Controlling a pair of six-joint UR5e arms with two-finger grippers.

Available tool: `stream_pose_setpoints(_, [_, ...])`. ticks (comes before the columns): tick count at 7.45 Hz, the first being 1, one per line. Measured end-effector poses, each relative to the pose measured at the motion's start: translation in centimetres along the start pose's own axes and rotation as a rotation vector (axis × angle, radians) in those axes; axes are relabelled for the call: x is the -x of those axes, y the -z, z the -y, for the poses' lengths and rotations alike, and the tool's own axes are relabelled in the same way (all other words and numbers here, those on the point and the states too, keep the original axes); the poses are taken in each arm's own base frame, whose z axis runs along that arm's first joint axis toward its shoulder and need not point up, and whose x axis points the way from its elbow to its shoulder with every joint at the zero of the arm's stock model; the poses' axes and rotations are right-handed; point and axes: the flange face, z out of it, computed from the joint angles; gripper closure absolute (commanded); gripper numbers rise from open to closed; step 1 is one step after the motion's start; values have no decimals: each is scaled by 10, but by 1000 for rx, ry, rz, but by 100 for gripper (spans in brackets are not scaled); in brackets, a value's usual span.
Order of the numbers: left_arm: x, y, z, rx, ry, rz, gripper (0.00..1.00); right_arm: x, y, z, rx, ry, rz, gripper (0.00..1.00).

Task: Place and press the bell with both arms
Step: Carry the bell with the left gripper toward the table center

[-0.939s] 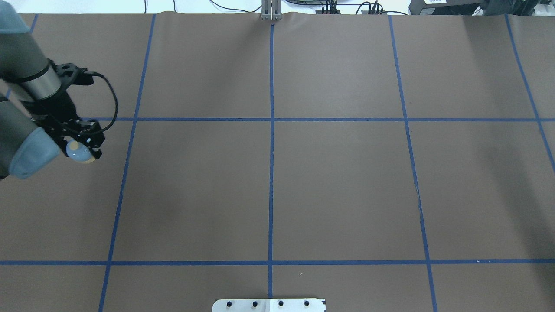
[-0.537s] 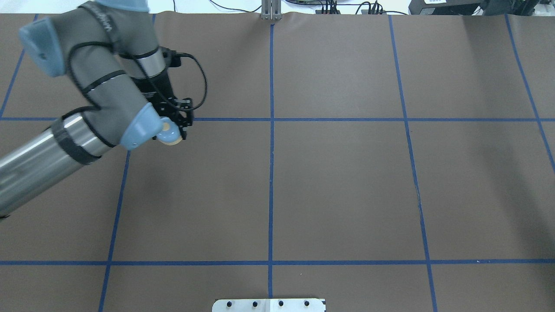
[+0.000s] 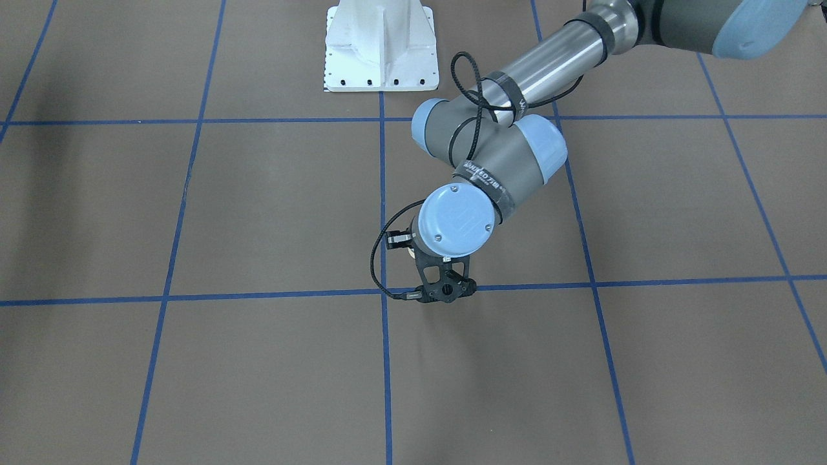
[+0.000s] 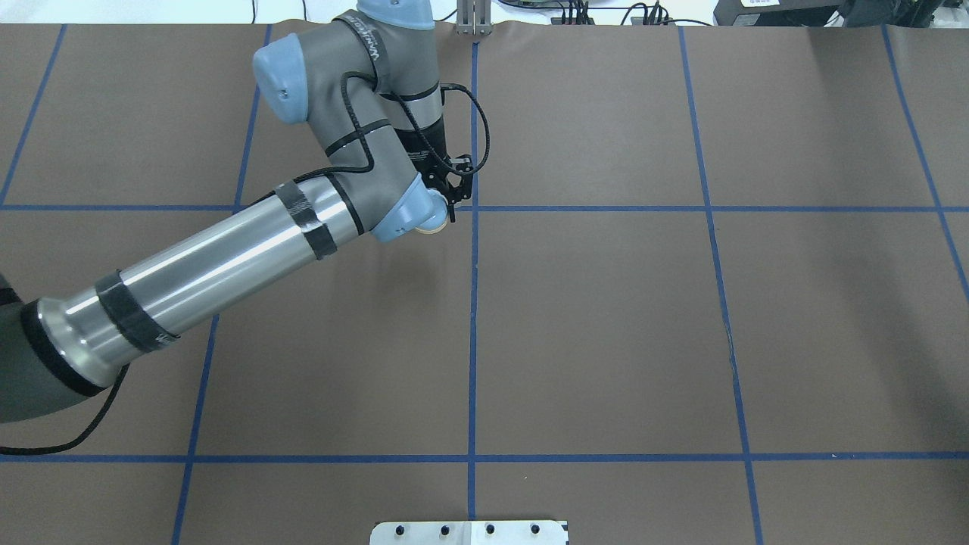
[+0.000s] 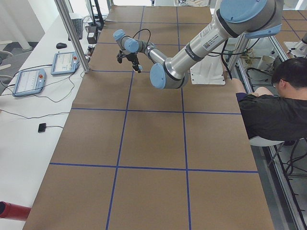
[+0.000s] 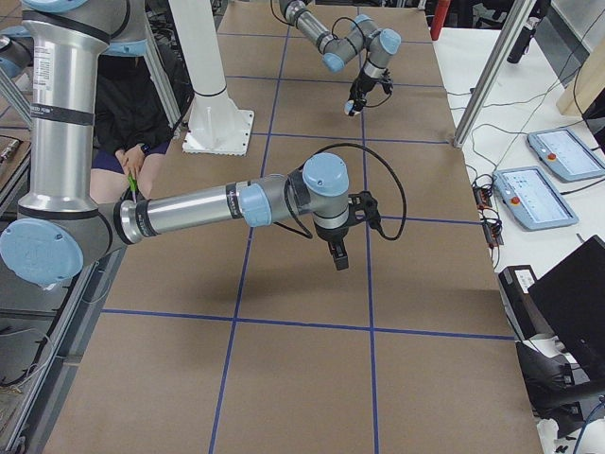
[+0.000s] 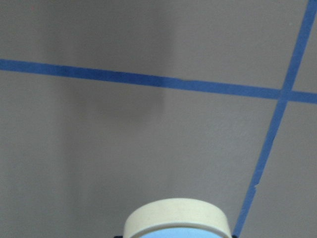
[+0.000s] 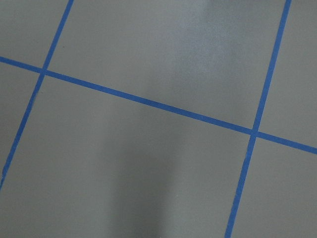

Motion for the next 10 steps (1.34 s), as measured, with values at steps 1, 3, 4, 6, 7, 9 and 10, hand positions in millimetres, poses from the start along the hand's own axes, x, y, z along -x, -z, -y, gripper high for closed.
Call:
stream_pose_setpoints(1, [-20,-9,1,-20,16,6,85,3,0,4,-3,9,1,0])
stream_pose_setpoints(3, [-38,-40,0,-63,30,9,70,5,1,6,-5,14,1,0])
stream_pose_setpoints(4, [-40,-52,0,-87,32,23,41,5,1,7,-5,14,1,0])
stream_pose_setpoints(6, [-44,-57,-1,-105,22,28,0,5,1,7,-4,14,-1,0])
stream_pose_setpoints(7, [-45,-56,-2,-112,9,23,0,5,0,7,-3,14,-1,0])
stream_pose_setpoints(9, [-49,-51,-5,-119,-6,12,0,5,0,7,-3,15,1,0])
stream_pose_setpoints(10, [-50,-42,-5,-128,-10,3,0,6,1,8,-5,17,2,0])
